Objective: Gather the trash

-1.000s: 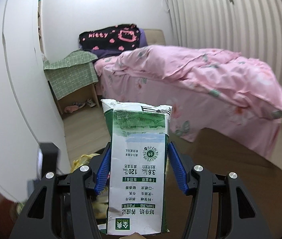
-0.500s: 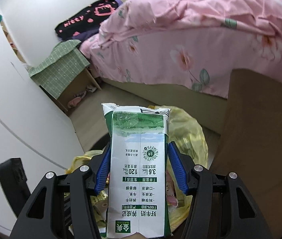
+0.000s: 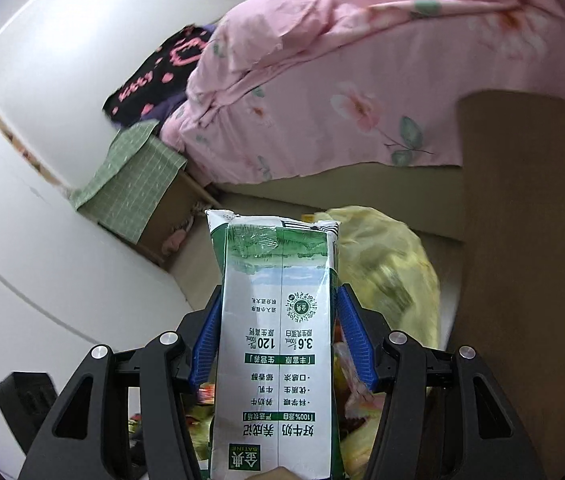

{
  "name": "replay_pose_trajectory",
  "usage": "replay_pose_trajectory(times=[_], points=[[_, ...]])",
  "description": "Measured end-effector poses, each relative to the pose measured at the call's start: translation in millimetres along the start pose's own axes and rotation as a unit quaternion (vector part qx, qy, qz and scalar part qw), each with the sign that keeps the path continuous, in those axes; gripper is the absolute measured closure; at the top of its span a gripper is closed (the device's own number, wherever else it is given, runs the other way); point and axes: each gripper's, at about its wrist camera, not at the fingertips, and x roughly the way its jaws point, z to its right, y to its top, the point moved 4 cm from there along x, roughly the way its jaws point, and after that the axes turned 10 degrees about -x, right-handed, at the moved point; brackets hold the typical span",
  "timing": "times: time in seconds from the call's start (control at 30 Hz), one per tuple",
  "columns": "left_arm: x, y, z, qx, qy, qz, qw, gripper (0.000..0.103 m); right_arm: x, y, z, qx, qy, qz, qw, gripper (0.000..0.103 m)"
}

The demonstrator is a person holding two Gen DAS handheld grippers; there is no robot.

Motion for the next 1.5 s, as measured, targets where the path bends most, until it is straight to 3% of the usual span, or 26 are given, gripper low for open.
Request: replay_pose_trajectory(times=[0.2,0.37,0.57,0.77,0.9,1.2,1.33,1.5], points=[[-8,0,-1,0.001,0.002,0.004,1.0,0.082,-15,-9,13,0.039,0.01,0.018,0.999,0.044],[-19,-4,4,0.013,-0.001,0.002,0.9999,0.082,-38,-12,10,0.015,0.0,0.014,1.0,0.044],[-49,-16,25,0.045,-0.002,0.017,0.9988,0.074,-87,-21,17,0.003,-0.028,0.0,1.0,0.044],[-101,-45,62,0.097,0.003,0.042,0.9944,0.054,-159,-45,1,-0.109,-0.065,-0.002,0.992,0.044],[-124,-70,79,0.123,0.016,0.044,0.9912,0.04,-203,-77,-17,-0.209,-0.115,0.012,0.971,0.044],[-155,-114,100,0.156,0.073,0.055,0.9836,0.04,-244,-120,-28,-0.229,-0.13,0.027,0.964,0.044],[-169,-121,105,0.168,0.12,0.089,0.9744,0.04,-248,-126,-30,-0.236,-0.132,0.032,0.962,0.044],[-175,-120,108,0.163,0.112,0.101,0.975,0.04,-247,-128,-26,-0.225,-0.124,0.029,0.966,0.044]])
